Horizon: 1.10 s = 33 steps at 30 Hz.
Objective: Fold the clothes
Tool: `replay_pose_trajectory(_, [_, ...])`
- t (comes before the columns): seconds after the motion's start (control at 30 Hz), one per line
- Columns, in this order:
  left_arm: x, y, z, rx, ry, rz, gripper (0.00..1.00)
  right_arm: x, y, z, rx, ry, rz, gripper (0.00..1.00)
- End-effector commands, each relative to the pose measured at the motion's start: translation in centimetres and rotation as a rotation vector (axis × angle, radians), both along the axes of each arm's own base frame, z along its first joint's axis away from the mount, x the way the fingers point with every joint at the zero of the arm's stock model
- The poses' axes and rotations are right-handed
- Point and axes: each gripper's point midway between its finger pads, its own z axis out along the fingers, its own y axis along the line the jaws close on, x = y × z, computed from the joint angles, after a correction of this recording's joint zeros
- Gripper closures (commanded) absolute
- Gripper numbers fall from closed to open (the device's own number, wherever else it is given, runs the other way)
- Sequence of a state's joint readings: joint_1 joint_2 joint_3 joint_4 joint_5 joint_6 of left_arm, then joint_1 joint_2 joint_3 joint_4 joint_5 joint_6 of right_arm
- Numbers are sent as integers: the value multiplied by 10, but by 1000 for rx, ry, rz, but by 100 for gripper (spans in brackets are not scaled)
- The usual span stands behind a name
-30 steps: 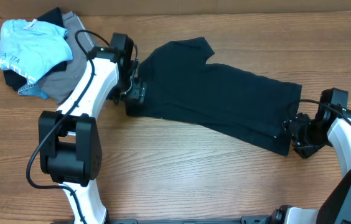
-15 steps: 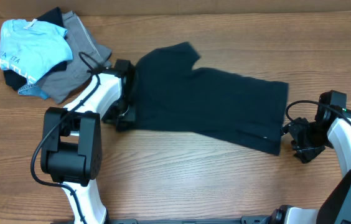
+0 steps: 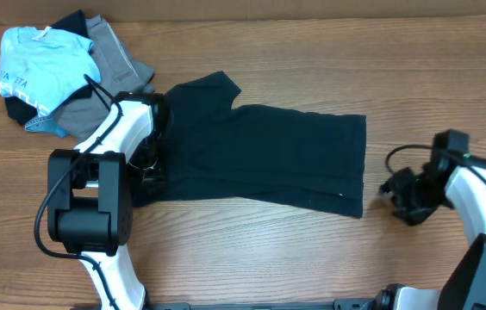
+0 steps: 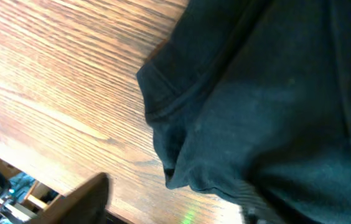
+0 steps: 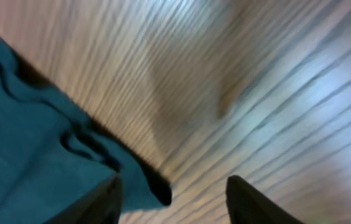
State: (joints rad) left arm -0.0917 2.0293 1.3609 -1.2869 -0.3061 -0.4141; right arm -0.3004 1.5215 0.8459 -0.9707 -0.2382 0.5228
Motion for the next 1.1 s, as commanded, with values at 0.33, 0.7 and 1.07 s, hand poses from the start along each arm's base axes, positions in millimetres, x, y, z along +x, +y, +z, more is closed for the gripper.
replay_pose_trajectory(0.33, [73, -57, 64, -334, -184, -95, 5, -17, 55, -31, 138, -28, 135, 88])
replay_pose_trajectory(0.7, [108, -66, 120, -378, -366, -136, 2, -52, -6, -17, -104, 217, -37, 51])
replay_pose_trajectory(1.07, [188, -137, 138, -581, -671, -577, 15, 56, -36, 66, -107, -171, 48, 28])
